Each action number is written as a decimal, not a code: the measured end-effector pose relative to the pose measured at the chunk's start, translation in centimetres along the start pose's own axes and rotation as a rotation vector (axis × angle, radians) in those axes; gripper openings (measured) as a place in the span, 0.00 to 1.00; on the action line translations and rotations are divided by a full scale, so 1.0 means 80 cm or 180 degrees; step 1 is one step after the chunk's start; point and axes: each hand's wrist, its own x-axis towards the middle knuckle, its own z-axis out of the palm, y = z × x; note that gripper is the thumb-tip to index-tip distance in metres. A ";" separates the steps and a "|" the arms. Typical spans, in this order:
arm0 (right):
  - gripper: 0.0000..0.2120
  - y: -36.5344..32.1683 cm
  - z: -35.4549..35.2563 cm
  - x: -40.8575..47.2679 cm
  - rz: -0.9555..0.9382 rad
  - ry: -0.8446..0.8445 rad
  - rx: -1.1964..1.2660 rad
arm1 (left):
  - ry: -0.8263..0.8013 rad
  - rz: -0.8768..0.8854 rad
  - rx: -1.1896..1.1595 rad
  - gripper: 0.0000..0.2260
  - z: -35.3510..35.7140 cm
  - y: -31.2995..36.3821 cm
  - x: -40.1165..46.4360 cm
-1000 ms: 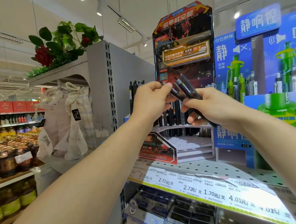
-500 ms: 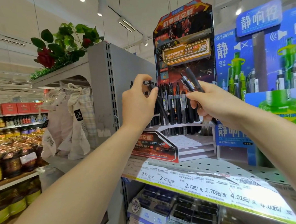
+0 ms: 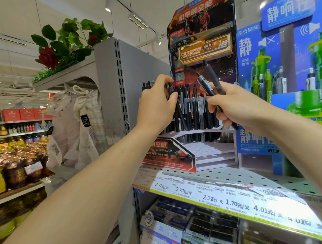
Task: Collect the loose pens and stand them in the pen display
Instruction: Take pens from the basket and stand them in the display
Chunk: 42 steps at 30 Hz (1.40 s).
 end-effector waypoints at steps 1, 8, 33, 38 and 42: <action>0.11 0.000 0.000 0.000 -0.0002 -0.0002 -0.0001 | 0.0033 0.0032 0.0041 0.12 0.000 -0.001 -0.001; 0.10 0.002 0.002 0.001 0.0038 -0.0006 -0.0016 | -0.0288 0.0353 0.0467 0.19 0.000 0.002 0.003; 0.12 0.005 0.001 0.005 0.0012 0.0062 -0.0016 | -0.1118 0.0876 0.2509 0.07 0.017 0.028 0.009; 0.11 0.006 0.001 0.006 0.0005 0.0069 -0.0071 | -0.1262 0.0994 0.2845 0.03 0.009 0.037 0.017; 0.10 0.006 0.001 0.006 0.0041 0.0052 -0.0095 | -0.1472 0.1108 0.2952 0.09 0.005 0.037 0.020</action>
